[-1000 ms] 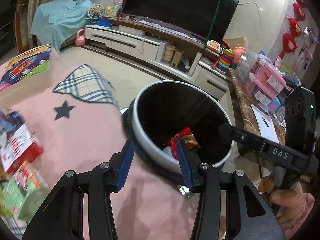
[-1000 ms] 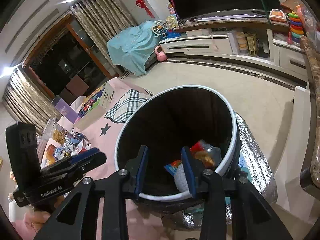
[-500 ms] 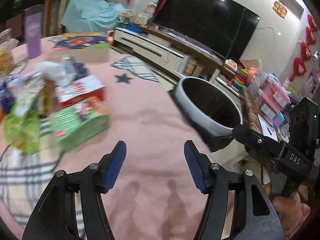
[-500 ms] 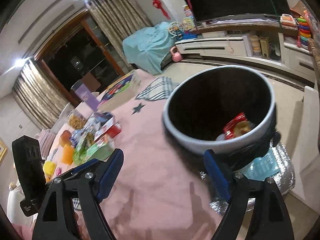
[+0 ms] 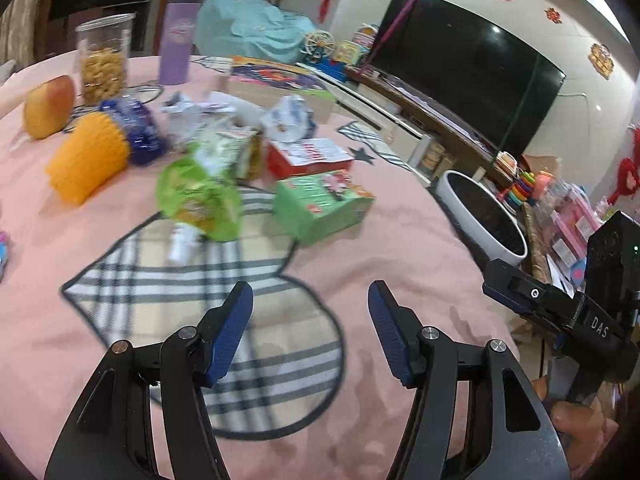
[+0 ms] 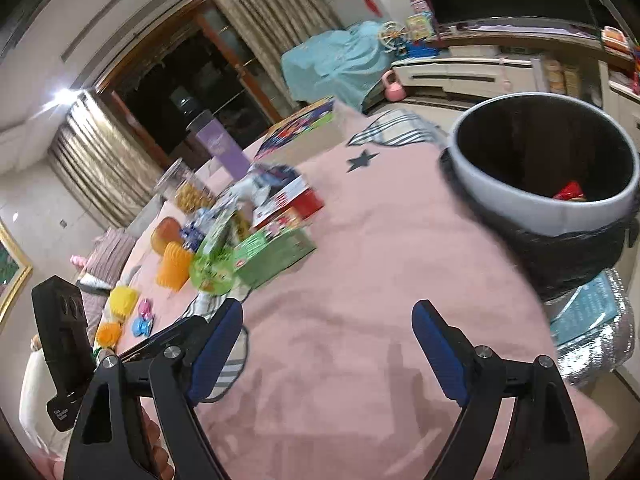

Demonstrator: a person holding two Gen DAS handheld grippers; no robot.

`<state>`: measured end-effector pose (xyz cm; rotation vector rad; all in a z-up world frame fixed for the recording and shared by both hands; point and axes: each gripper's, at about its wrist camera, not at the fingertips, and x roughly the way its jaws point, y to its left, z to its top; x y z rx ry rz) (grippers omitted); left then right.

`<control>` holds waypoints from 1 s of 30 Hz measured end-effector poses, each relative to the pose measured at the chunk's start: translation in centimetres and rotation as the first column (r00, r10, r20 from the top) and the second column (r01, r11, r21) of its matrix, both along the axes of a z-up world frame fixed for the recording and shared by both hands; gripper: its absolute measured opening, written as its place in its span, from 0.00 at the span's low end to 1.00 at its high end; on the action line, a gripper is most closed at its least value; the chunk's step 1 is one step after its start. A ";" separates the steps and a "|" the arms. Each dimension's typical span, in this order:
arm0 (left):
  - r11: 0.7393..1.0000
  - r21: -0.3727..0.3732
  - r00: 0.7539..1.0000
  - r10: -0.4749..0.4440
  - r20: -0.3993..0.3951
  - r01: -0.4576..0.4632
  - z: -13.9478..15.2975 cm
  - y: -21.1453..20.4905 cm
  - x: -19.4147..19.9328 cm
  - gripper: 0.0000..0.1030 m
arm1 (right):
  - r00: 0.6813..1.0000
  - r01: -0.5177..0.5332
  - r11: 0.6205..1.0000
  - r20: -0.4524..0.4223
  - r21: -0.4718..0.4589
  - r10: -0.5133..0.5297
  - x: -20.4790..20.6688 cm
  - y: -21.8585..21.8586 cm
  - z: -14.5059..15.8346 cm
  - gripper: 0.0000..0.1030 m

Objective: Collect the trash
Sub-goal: 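Move both tools back toward the table items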

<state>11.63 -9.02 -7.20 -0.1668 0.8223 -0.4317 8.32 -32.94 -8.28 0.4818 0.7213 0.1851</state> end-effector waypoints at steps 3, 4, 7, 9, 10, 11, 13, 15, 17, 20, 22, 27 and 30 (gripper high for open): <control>1.000 -0.005 1.000 0.024 0.002 -0.024 -0.1 1.6 -0.2 0.59 | 1.000 -0.030 0.999 -0.007 -0.015 0.030 0.6 1.8 -0.2 0.86; 1.000 -0.005 1.000 0.030 0.002 -0.030 -0.2 2.0 -0.2 0.59 | 0.999 -0.037 0.999 -0.009 -0.018 0.036 0.8 2.2 -0.2 0.86; 0.999 -0.003 0.999 0.054 0.004 -0.054 -0.3 3.4 -0.3 0.59 | 0.998 -0.062 0.998 -0.015 -0.024 0.061 1.4 3.7 -0.2 0.86; 0.997 0.002 0.997 0.080 0.003 -0.080 -0.5 4.6 -0.2 0.59 | 0.997 -0.073 0.997 -0.017 -0.030 0.073 1.8 4.5 -0.3 0.86; 0.995 0.004 0.995 0.098 0.004 -0.098 -0.6 5.3 -0.2 0.59 | 0.997 -0.077 0.996 -0.019 -0.033 0.076 2.1 4.9 -0.3 0.86; 0.993 0.005 0.993 0.115 0.006 -0.115 -0.8 5.8 -0.1 0.59 | 0.997 -0.079 0.996 -0.025 -0.036 0.078 2.4 5.3 -0.3 0.86; 0.990 0.002 0.990 0.142 0.004 -0.142 -1.1 6.9 0.0 0.60 | 0.997 -0.075 0.996 -0.035 -0.042 0.074 3.0 5.9 -0.5 0.86; 0.987 0.001 0.987 0.163 -0.008 -0.162 -1.4 7.9 0.2 0.61 | 0.997 -0.068 0.997 -0.038 -0.041 0.067 3.5 6.6 -0.7 0.86; 0.985 0.003 0.985 0.174 -0.010 -0.174 -1.5 8.5 0.4 0.61 | 0.997 -0.064 0.997 -0.044 -0.037 0.062 4.2 7.2 -1.0 0.86; 0.980 0.003 0.980 0.197 -0.007 -0.197 -1.6 9.5 0.5 0.61 | 0.996 -0.073 0.996 -0.053 -0.045 0.071 5.0 8.3 -1.3 0.86; 0.979 0.004 0.979 0.204 -0.013 -0.204 -1.6 9.8 0.8 0.63 | 0.995 -0.086 0.995 -0.054 -0.058 0.083 5.5 9.0 -1.5 0.86; 0.976 0.005 0.976 0.218 -0.022 -0.218 -1.8 10.8 1.7 0.64 | 0.994 -0.092 0.992 -0.064 -0.092 0.086 6.7 10.1 -1.9 0.86; 0.973 0.016 0.973 0.230 -0.014 -0.229 -1.4 11.5 2.5 0.64 | 0.996 -0.079 0.991 -0.061 -0.108 0.073 7.7 10.3 -1.8 0.86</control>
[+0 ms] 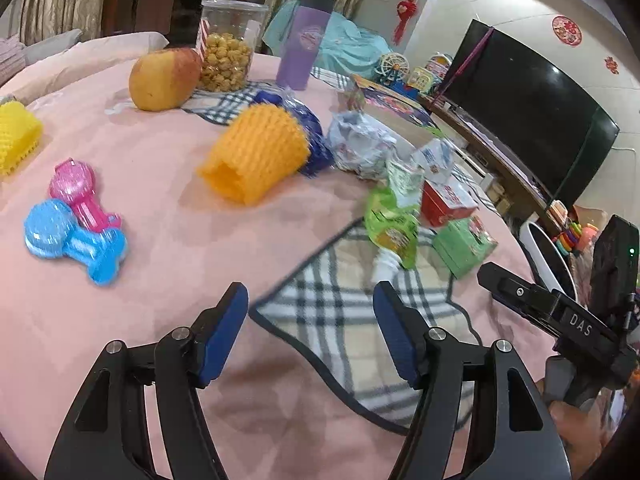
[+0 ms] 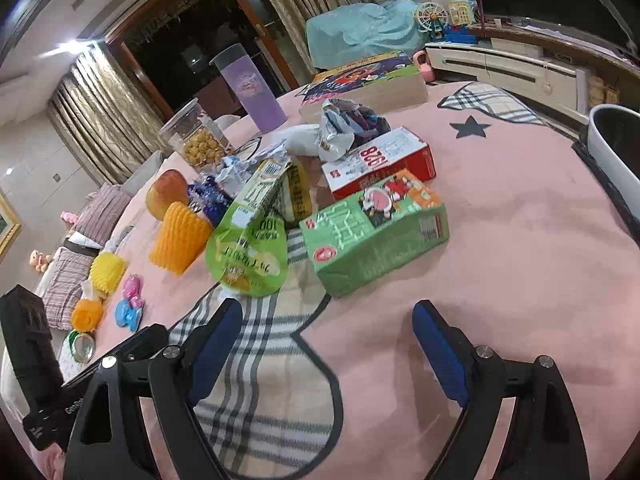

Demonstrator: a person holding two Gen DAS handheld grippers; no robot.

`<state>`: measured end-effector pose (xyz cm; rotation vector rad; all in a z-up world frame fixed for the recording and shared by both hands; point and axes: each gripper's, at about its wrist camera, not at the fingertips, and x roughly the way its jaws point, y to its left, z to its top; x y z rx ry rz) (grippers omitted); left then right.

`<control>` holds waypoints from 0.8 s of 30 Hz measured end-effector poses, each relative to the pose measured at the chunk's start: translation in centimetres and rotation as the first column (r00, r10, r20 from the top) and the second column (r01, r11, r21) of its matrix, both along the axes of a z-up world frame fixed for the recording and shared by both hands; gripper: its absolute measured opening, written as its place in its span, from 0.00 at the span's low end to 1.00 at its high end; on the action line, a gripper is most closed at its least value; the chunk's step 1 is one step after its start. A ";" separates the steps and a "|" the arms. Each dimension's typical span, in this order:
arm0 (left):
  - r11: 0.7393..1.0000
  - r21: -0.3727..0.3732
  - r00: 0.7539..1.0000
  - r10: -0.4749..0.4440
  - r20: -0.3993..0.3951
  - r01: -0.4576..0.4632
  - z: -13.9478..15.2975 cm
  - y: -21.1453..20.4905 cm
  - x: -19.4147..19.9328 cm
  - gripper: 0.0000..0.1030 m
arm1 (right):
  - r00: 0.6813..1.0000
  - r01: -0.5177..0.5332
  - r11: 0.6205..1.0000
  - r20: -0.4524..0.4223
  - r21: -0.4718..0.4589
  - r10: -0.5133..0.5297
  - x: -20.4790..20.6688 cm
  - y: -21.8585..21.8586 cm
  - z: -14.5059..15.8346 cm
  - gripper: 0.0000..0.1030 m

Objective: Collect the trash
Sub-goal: 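Move both tools back toward the table items, then grasp the orange foam net with the left tool while the right tool grasps the green milk carton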

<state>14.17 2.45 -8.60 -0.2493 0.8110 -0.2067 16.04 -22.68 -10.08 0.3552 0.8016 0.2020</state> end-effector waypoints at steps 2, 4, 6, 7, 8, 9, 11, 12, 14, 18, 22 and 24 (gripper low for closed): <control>1.000 0.013 1.000 0.012 0.012 -0.012 0.5 0.5 0.8 0.65 | 1.000 0.012 1.000 0.003 -0.015 -0.012 0.8 0.1 0.1 0.86; 0.999 0.021 0.999 0.028 0.021 -0.029 0.8 1.1 1.6 0.66 | 1.000 0.027 0.999 0.005 -0.041 -0.027 1.5 0.3 0.2 0.86; 0.998 0.031 0.998 0.049 0.029 -0.050 1.3 1.7 3.0 0.71 | 0.999 0.034 0.997 0.002 -0.069 -0.034 2.1 0.5 0.2 0.86; 0.998 0.042 0.998 0.052 0.030 -0.053 1.5 1.8 3.6 0.71 | 0.999 0.034 0.997 0.001 -0.076 -0.034 2.3 0.4 0.1 0.85; 0.996 0.062 0.998 0.059 0.035 -0.061 1.7 1.8 4.5 0.71 | 0.999 0.036 0.996 0.000 -0.075 -0.036 2.4 0.2 0.0 0.85; 0.995 0.074 0.997 0.063 0.041 -0.066 1.8 1.9 5.0 0.72 | 0.999 0.044 0.996 0.002 -0.075 -0.043 2.4 -0.1 -0.1 0.84; 0.991 0.109 0.996 0.070 0.050 -0.076 1.9 2.0 6.6 0.73 | 0.999 0.054 0.995 -0.001 -0.087 -0.054 2.1 -1.1 -0.1 0.70; 0.990 0.120 0.996 0.072 0.051 -0.077 1.8 2.0 7.2 0.74 | 0.999 0.051 0.995 -0.005 -0.084 -0.052 1.9 -1.5 0.0 0.60; 0.987 0.143 0.997 0.064 0.042 -0.070 1.3 2.1 8.6 0.74 | 0.998 0.059 0.994 -0.013 -0.094 -0.060 1.1 -3.2 0.1 0.57; 0.982 0.183 0.999 0.047 0.020 -0.050 0.3 1.8 10.3 0.67 | 0.993 0.106 0.985 -0.032 -0.138 -0.111 -0.2 -5.8 0.2 0.50; 0.988 0.154 1.000 0.002 0.026 -0.006 0.1 1.6 10.4 0.39 | 0.986 0.157 0.984 -0.040 -0.079 -0.160 -1.2 -7.2 0.6 0.56; 0.991 0.135 1.000 -0.003 0.028 0.000 0.3 1.7 10.0 0.34 | 0.987 0.159 0.987 -0.015 -0.027 -0.159 -1.0 -6.4 1.1 0.67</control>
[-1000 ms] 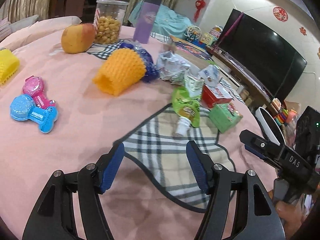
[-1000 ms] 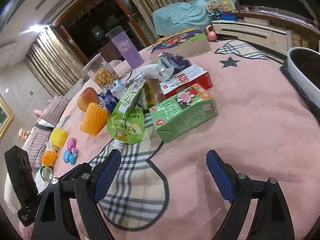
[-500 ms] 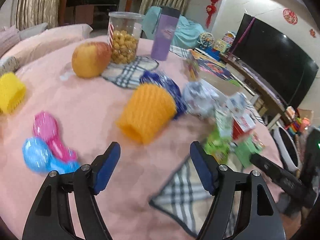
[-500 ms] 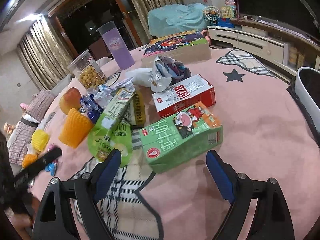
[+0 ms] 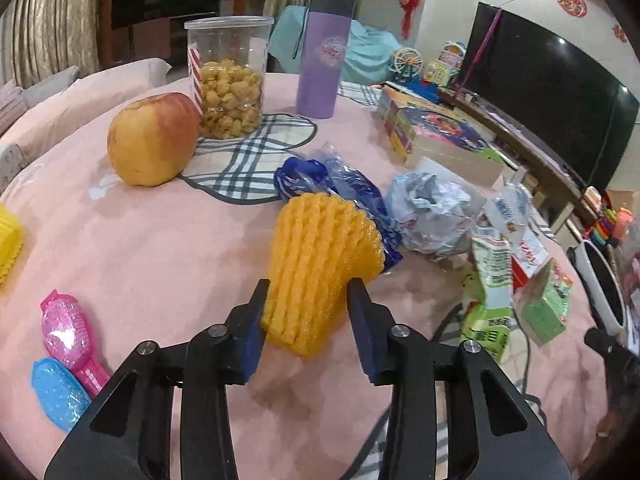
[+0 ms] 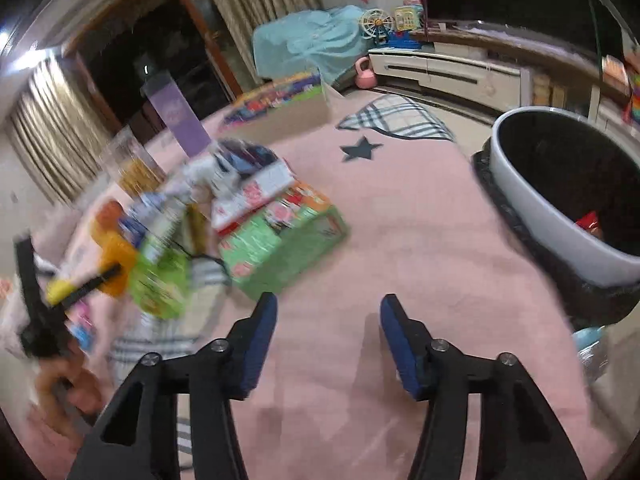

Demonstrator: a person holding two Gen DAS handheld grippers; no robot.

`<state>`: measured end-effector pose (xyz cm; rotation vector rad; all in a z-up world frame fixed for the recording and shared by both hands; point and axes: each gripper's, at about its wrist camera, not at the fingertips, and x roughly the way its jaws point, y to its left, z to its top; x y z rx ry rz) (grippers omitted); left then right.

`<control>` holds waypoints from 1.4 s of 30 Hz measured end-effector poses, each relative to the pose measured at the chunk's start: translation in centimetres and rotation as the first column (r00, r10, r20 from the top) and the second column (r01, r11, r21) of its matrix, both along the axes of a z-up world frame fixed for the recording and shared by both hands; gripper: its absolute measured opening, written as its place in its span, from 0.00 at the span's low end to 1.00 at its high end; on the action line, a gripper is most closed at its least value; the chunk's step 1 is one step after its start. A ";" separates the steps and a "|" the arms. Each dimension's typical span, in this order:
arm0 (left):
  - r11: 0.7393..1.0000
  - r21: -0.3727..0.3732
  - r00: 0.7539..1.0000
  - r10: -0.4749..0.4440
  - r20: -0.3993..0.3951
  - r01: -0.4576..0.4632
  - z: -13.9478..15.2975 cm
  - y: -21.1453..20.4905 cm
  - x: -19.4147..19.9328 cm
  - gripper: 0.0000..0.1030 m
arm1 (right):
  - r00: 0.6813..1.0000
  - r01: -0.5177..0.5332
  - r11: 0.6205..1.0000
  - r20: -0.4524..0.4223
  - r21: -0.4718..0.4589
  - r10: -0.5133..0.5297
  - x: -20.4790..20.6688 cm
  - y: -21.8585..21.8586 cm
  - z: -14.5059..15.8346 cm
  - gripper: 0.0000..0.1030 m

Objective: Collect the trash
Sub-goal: 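Grasp the orange foam net with the left tool while the right tool grasps the green milk carton, then lift both held items and carry them toward the trash bin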

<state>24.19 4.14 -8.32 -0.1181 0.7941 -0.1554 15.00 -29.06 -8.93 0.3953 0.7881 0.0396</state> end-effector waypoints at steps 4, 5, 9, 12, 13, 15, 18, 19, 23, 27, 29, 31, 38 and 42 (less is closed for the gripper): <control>0.997 -0.075 1.000 0.010 0.010 -0.009 1.1 0.7 -2.0 0.33 | 1.000 0.024 0.998 0.021 -0.056 -0.023 2.1 3.8 0.8 0.86; 0.996 -0.087 1.000 0.012 0.016 -0.011 1.3 0.8 -2.5 0.33 | 0.999 0.033 0.996 0.016 -0.082 -0.032 2.9 4.5 0.6 0.86; 0.992 -0.130 1.000 0.007 0.031 -0.003 2.1 0.8 -5.0 0.33 | 0.996 0.083 0.984 -0.030 -0.159 -0.089 5.8 5.9 -1.0 0.86; 0.988 -0.152 1.000 -0.018 0.025 0.022 2.4 0.3 -6.1 0.33 | 0.994 0.073 0.987 -0.073 -0.140 -0.084 6.5 5.5 -2.4 0.85; 0.988 -0.153 0.999 -0.030 0.023 0.033 2.5 -0.1 -6.4 0.33 | 0.995 0.070 0.989 -0.060 -0.128 -0.078 6.2 5.2 -2.3 0.79; 0.986 -0.154 0.998 -0.054 0.025 0.057 2.6 -0.7 -6.9 0.33 | 0.998 0.050 0.989 -0.040 -0.138 -0.056 5.2 4.6 -1.8 0.54; 0.983 -0.162 0.996 -0.082 0.032 0.086 2.9 -1.6 -7.6 0.33 | 0.999 0.026 0.989 -0.030 -0.146 -0.030 3.2 3.1 -1.5 0.30; 0.982 -0.164 0.996 -0.088 0.033 0.092 2.9 -1.8 -7.9 0.33 | 1.000 0.011 0.991 -0.024 -0.132 -0.014 2.4 2.3 -1.3 0.29; 0.973 -0.191 0.992 -0.126 0.028 0.129 2.8 -3.4 -8.7 0.33 | 0.999 -0.017 0.985 -0.029 -0.171 0.013 -0.8 -0.1 -0.8 0.22; 0.966 -0.201 0.986 -0.167 0.009 0.165 2.0 -5.5 -9.2 0.33 | 0.998 -0.037 0.991 -0.064 -0.128 0.029 -2.4 -1.9 -0.7 0.30; 0.962 -0.206 0.983 -0.185 -0.004 0.180 1.6 -6.6 -9.3 0.33 | 0.999 -0.004 0.994 -0.039 -0.105 0.000 -3.0 -2.4 -0.3 0.56; 0.961 -0.202 0.981 -0.196 -0.012 0.189 1.3 -7.4 -9.5 0.33 | 0.999 0.034 0.996 -0.005 -0.080 -0.035 -3.0 -2.5 0.0 0.83; 0.960 -0.208 0.981 -0.195 -0.019 0.186 1.2 -8.0 -9.5 0.33 | 0.989 0.142 0.989 -0.038 -0.050 -0.144 1.2 -2.3 -1.2 0.83; 0.961 -0.207 0.981 -0.194 -0.022 0.185 1.2 -8.1 -9.5 0.33 | 0.988 0.137 0.987 -0.063 -0.080 -0.142 2.5 -2.0 -1.9 0.82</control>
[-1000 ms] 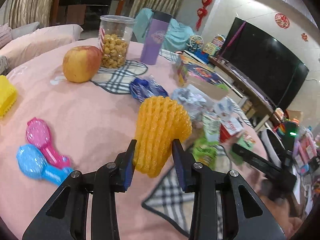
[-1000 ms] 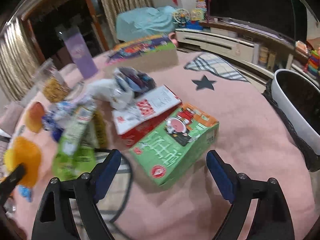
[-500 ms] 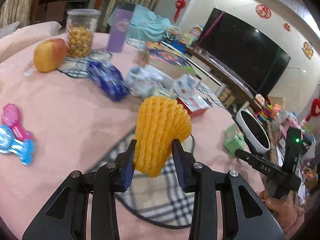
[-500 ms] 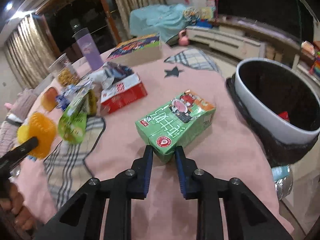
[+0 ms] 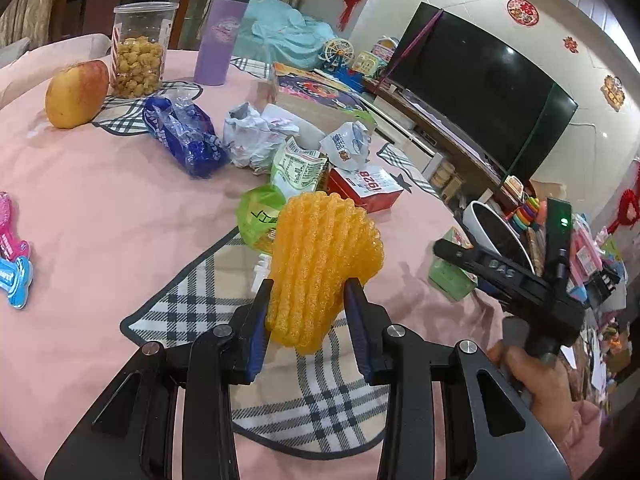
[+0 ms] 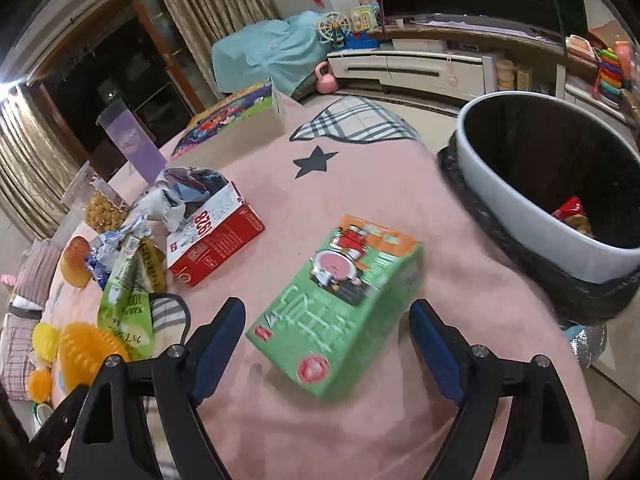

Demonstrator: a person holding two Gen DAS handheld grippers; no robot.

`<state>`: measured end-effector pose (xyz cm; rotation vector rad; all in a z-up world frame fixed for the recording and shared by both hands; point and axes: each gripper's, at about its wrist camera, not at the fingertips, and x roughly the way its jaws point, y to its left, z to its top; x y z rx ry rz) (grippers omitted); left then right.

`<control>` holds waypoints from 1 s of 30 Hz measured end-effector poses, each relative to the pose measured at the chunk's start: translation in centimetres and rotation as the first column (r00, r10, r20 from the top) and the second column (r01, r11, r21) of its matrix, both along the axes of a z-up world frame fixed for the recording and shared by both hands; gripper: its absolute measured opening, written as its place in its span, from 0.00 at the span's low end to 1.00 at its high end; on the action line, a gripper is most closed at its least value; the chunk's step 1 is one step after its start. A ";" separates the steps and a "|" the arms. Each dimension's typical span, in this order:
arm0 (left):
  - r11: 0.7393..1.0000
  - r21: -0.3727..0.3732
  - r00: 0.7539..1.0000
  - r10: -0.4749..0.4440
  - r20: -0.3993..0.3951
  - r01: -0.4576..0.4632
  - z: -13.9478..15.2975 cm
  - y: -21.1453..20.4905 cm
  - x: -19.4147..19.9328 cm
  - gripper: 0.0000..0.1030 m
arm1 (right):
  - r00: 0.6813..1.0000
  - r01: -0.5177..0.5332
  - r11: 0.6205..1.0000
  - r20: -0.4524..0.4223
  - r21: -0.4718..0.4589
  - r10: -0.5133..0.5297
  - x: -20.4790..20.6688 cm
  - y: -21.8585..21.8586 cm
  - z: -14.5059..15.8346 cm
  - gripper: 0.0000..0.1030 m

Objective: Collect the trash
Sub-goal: 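Lift both held items and carry them toward the trash bin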

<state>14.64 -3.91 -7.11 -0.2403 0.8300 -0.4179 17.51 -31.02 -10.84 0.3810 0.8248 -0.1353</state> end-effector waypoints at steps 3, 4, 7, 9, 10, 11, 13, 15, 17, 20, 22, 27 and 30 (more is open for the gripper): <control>1.000 0.002 1.000 -0.017 0.002 0.017 0.1 -0.6 0.0 0.33 | 0.999 -0.040 0.999 -0.005 -0.015 0.040 -0.1 0.0 -0.2 0.69; 1.000 0.003 1.000 -0.021 0.006 0.021 0.2 -0.8 0.0 0.33 | 0.998 -0.060 0.998 0.000 -0.007 0.060 -0.4 -0.2 -0.2 0.66; 0.999 0.001 0.999 -0.042 0.009 0.042 0.4 -1.7 0.0 0.33 | 0.994 -0.111 0.994 0.027 0.008 0.111 -1.7 -0.9 0.4 0.55; 0.998 0.001 0.998 -0.057 0.009 0.057 0.5 -2.5 0.0 0.33 | 0.991 -0.129 0.991 0.044 0.019 0.128 -2.5 -1.3 0.8 0.53; 0.998 0.000 0.998 -0.064 0.009 0.064 0.5 -2.8 0.0 0.33 | 0.989 -0.139 0.990 0.056 0.027 0.137 -2.9 -1.5 0.9 0.52; 0.997 0.001 0.997 -0.076 0.008 0.076 0.5 -3.4 0.0 0.33 | 0.987 -0.147 0.989 0.065 0.029 0.144 -3.6 -1.8 1.0 0.52; 0.996 0.006 0.996 -0.091 0.009 0.091 0.6 -4.3 -0.1 0.33 | 0.984 -0.161 0.986 0.082 0.047 0.157 -4.4 -2.2 1.3 0.51; 0.994 0.012 0.994 -0.112 0.008 0.112 0.7 -5.3 -0.3 0.33 | 0.982 -0.167 0.985 0.096 0.052 0.162 -5.5 -2.7 1.5 0.51; 0.992 0.023 0.992 -0.126 0.009 0.126 0.7 -6.3 -0.5 0.33 | 0.979 -0.180 0.982 0.108 0.060 0.173 -6.3 -3.2 1.6 0.51; 0.990 0.026 0.990 -0.142 0.002 0.142 0.8 -7.4 -0.6 0.33 | 0.974 -0.192 0.978 0.137 0.086 0.179 -7.5 -4.2 1.7 0.51; 0.988 0.028 0.988 -0.152 -0.001 0.152 0.8 -8.1 -0.8 0.33 | 0.974 -0.189 0.977 0.143 0.100 0.174 -8.0 -4.8 1.7 0.51; 0.980 0.047 0.981 -0.193 0.000 0.192 1.1 -10.5 -1.3 0.33 | 0.965 -0.189 0.971 0.212 0.149 0.156 -9.5 -6.5 2.7 0.51; 0.974 0.060 0.976 -0.220 0.007 0.219 1.4 -12.1 -1.7 0.33 | 0.961 -0.183 0.972 0.237 0.148 0.144 -10.1 -7.4 3.5 0.51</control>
